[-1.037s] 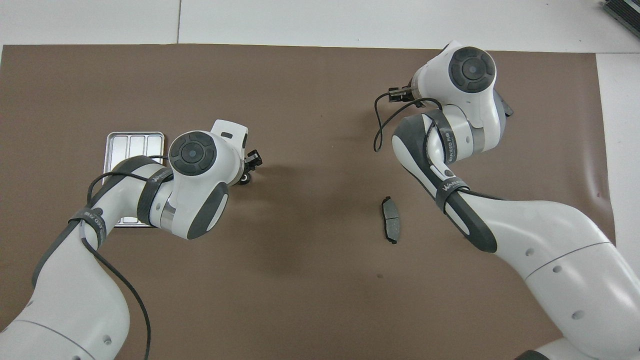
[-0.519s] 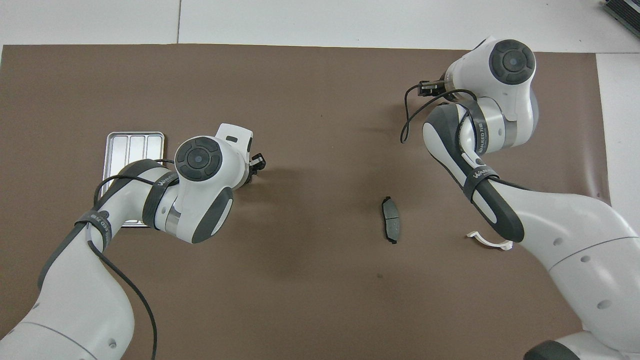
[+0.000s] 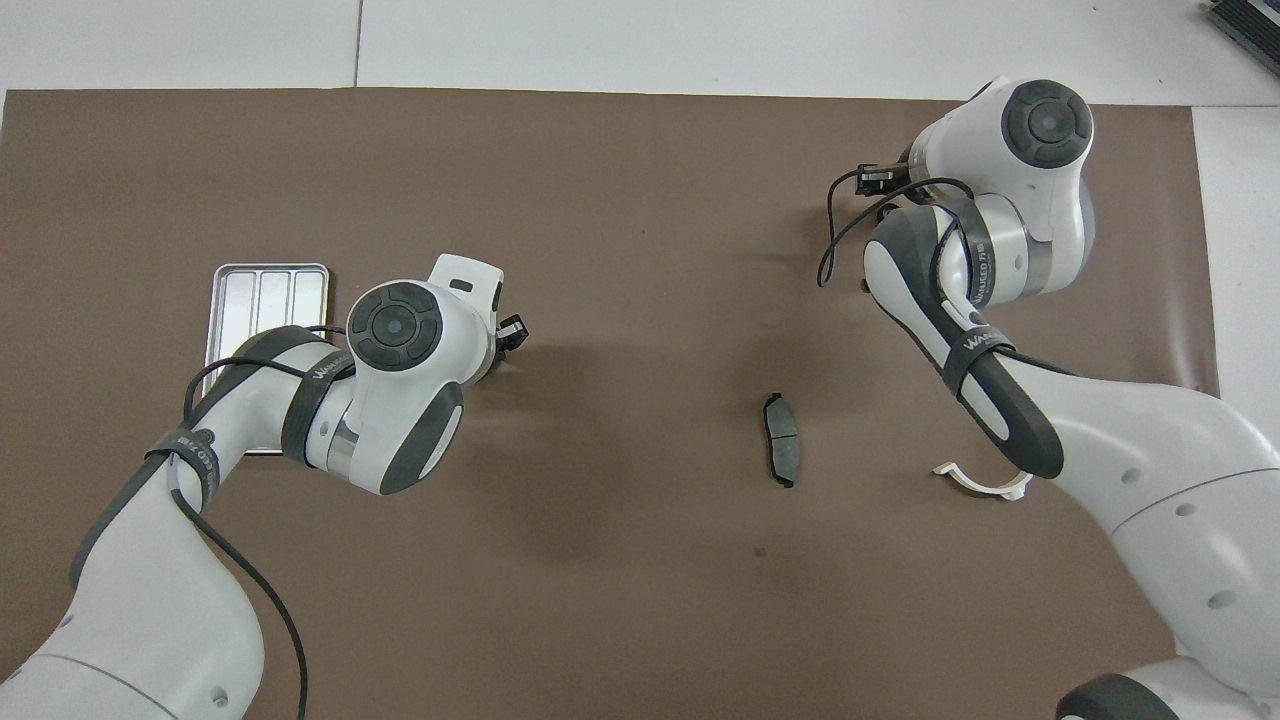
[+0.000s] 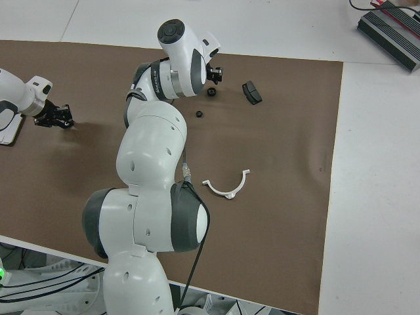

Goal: Pick bearing gear from pile to tray

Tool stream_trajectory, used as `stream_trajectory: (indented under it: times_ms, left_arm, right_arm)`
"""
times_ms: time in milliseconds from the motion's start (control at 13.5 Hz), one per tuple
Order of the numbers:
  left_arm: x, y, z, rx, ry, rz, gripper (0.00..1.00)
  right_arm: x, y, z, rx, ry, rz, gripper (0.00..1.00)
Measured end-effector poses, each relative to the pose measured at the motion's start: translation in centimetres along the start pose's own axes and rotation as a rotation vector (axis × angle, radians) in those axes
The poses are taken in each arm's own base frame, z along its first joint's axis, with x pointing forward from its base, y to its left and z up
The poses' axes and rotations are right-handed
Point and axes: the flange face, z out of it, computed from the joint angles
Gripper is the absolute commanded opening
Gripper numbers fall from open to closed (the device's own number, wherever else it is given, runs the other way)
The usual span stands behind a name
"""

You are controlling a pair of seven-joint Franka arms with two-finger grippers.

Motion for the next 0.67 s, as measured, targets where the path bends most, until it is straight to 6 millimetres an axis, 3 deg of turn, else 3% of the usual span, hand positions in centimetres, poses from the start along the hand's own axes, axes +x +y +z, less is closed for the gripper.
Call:
stream_trajectory:
  times_ms: [148, 296, 519, 667]
  left_arm:
    - [0.7, -0.4, -1.4, 0.007, 0.003, 0.006, 0.00]
    - [3.1, -2.7, -4.7, 0.020, 0.009, 0.037, 0.00]
    - [8.7, -10.1, -9.8, 0.038, 0.016, 0.096, 0.00]
    - [12.7, -16.3, -11.2, 0.038, 0.017, 0.160, 0.00]
  right_arm:
    - [-0.3, 0.0, 0.5, -0.001, -0.012, -0.001, 0.61]
    - [-0.7, 0.0, 1.0, -0.003, -0.024, -0.002, 0.61]
    - [-1.4, 0.5, 1.9, -0.007, -0.047, 0.003, 0.59]
    - [-1.6, 0.8, 2.3, -0.009, -0.057, 0.006, 0.55]
